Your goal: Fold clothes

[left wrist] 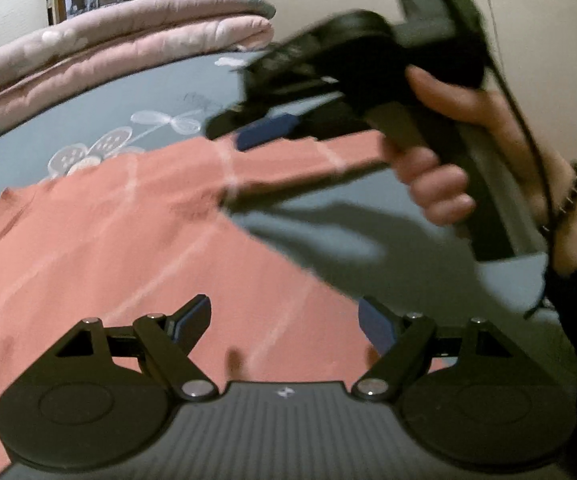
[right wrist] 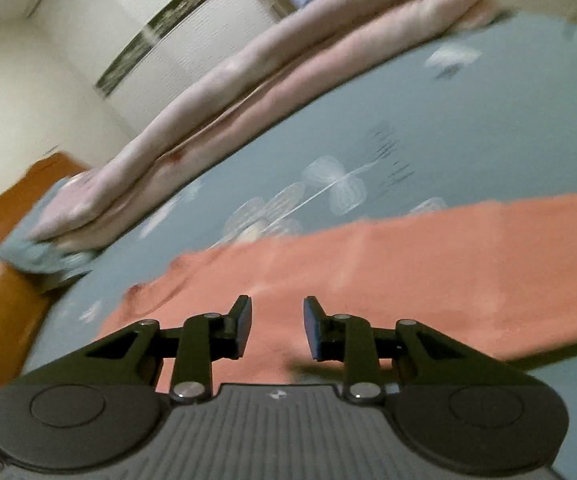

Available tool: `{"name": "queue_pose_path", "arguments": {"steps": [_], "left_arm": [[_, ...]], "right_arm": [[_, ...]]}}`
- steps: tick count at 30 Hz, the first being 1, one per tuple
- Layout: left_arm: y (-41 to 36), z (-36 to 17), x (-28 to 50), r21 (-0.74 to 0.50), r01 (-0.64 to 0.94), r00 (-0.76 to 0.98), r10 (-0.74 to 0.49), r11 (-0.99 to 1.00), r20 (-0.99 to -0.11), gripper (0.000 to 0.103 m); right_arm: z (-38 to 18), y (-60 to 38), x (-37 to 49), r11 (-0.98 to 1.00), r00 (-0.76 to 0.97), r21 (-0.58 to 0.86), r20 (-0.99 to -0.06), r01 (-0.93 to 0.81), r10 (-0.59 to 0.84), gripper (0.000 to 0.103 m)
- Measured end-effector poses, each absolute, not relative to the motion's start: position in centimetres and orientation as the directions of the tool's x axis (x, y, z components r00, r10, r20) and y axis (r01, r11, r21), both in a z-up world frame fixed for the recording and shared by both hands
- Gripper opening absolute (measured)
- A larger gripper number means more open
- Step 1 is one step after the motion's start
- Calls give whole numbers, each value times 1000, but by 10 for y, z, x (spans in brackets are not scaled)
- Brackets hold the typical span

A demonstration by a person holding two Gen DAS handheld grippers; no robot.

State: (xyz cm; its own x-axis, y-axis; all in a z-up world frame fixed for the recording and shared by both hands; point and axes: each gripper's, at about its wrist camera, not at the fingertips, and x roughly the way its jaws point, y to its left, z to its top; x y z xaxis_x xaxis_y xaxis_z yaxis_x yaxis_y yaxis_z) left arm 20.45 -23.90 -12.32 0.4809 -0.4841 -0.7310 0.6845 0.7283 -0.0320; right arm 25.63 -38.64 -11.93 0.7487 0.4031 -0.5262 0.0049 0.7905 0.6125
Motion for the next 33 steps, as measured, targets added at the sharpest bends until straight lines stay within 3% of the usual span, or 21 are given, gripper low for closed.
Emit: {"name": "queue_pose_path", "arguments": {"steps": [4,12,15,19,22,28,33], "left_arm": [[-224,-125,196,-31,671,485,-471,740,-736,81],[-218,-129,193,-21,666,484,-453,746,-748,81],[-218,-130,192,-15,672,481,-451,740,-752,81],[-217,-129,191,-18,670,484,-454,742,-748,81],[-218,-129,190,-25,668,484,-460,744,-744,81],[-216,-134,189,-7,669,490,-448,743,-748,81],[-209,-139,191,-67,658,471,-480,750,-740,81]], "right_arm": [[-129,-370,275,767,717,641,-535,1,447,33],[-153,-337,269,874,653,486,-663,3,367,35],[-156,-337,266,863,594,506,-692,-8,411,34],[-145,-335,257,870,621,491,-668,-47,410,40],[-133,-329,251,902,712,424,-609,-81,350,53],[-145,-330,252,920,679,388,-665,-43,312,49],[-121,-355,242,899,775,437,-557,-32,298,49]]}}
